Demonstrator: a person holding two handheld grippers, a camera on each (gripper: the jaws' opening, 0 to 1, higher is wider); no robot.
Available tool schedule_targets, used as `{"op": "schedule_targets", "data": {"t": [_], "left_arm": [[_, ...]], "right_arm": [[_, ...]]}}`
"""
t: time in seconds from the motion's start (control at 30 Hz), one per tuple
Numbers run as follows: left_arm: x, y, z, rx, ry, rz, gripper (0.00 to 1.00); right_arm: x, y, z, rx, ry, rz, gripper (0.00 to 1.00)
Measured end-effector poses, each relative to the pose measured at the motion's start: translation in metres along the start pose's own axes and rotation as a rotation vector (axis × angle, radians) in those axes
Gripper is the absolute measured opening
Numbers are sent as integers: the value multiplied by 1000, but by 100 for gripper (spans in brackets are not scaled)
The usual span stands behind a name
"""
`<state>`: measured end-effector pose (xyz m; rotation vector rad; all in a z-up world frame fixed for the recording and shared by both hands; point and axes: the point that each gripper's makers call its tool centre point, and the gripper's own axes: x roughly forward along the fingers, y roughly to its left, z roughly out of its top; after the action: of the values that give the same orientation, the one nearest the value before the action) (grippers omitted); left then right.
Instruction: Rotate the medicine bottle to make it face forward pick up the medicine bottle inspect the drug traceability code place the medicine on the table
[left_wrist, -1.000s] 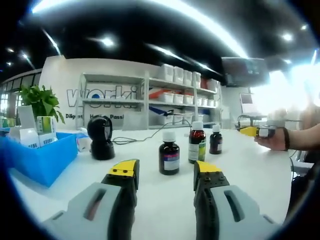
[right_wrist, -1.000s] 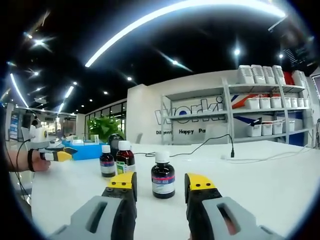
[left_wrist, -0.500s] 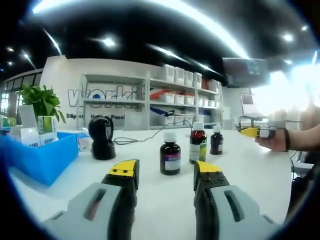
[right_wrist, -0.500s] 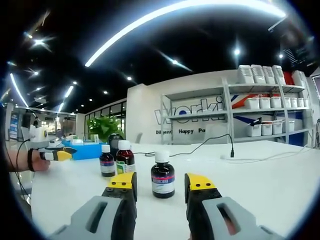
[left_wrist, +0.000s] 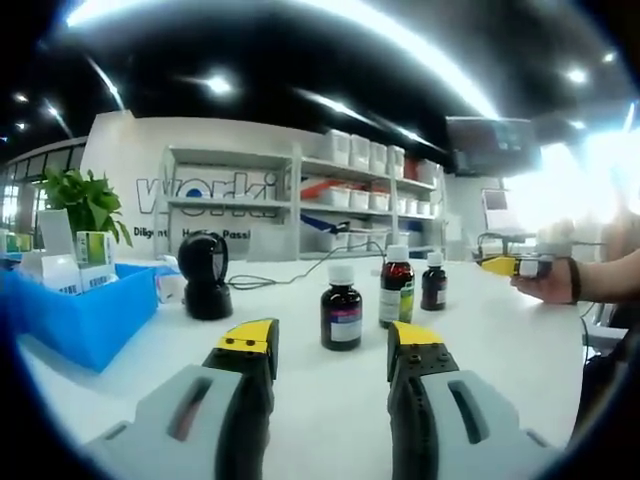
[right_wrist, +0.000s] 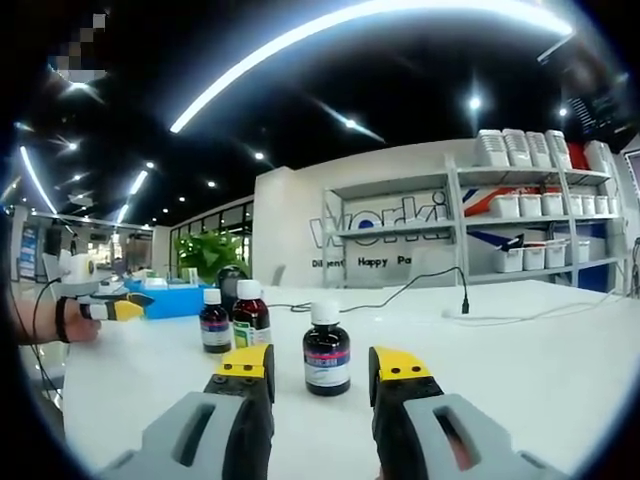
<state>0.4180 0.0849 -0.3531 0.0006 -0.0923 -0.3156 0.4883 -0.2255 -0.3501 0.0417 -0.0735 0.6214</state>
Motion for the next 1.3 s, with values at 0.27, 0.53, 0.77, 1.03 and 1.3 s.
{"op": "schedule_targets", "data": {"t": [0.27, 0.53, 0.77, 1.03, 1.3], "left_arm": [[0, 1, -1, 8, 4, 10, 35], [1, -4, -1, 27, 10, 4, 35], [0, -3, 0, 21, 7, 9, 35], [0, -1, -1, 21, 7, 10, 35], [0, -2, 0, 19, 5, 8, 35]], "right_arm": [[-3, 7, 4, -5, 22, 32, 33], [0, 18, 37, -8, 0, 73, 33], [10, 35, 54, -67, 29, 95, 33], [25, 52, 62, -86, 71, 135, 34], [42, 64, 68, -103, 76, 176, 34]]}}
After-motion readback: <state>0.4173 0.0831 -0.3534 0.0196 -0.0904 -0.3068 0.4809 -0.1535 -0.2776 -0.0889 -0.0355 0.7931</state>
